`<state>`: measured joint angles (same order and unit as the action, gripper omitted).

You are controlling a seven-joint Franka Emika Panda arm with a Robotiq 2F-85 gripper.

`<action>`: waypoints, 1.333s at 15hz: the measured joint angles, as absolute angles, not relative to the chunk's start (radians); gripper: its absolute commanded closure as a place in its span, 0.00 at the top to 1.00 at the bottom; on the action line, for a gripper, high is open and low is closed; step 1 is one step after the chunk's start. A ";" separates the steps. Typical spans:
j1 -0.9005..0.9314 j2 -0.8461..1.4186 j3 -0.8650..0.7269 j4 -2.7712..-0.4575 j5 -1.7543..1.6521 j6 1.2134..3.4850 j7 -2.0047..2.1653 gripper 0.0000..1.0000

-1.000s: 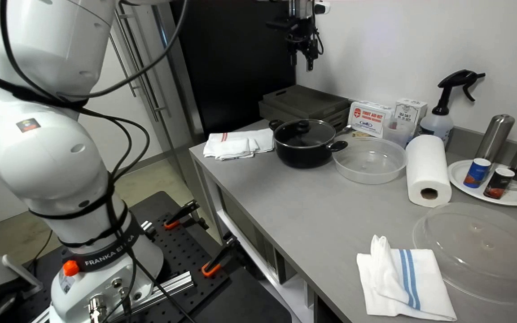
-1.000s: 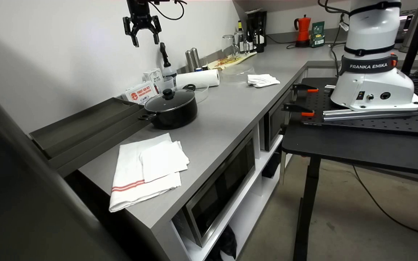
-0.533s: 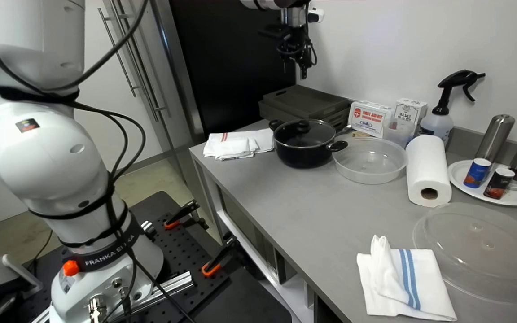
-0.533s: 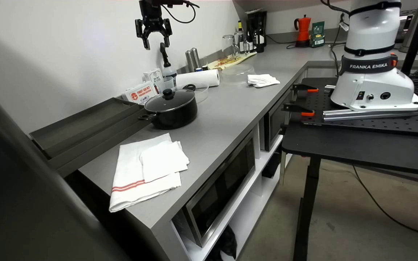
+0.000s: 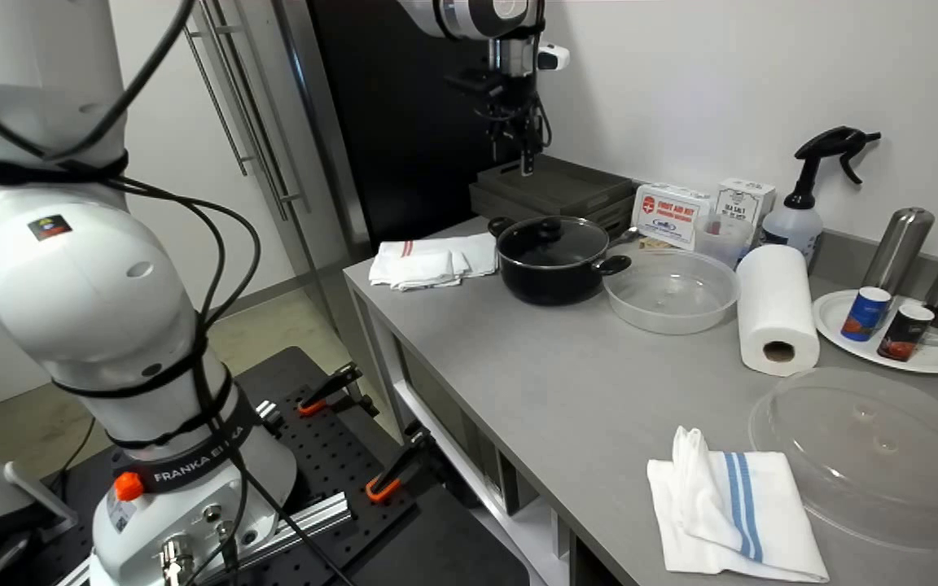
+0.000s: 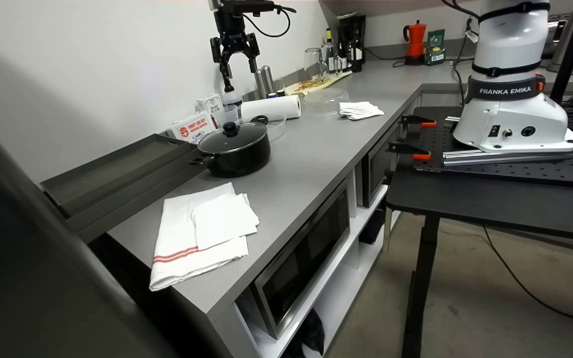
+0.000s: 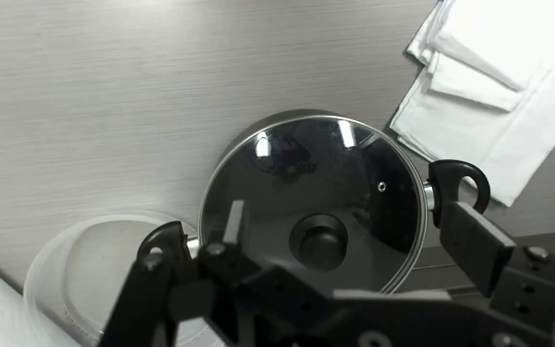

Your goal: Place the glass lid on the pot then remove it from the pot.

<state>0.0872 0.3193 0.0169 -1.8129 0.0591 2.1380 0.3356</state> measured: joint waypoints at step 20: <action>0.111 0.635 -0.005 -1.549 0.048 2.144 0.404 1.00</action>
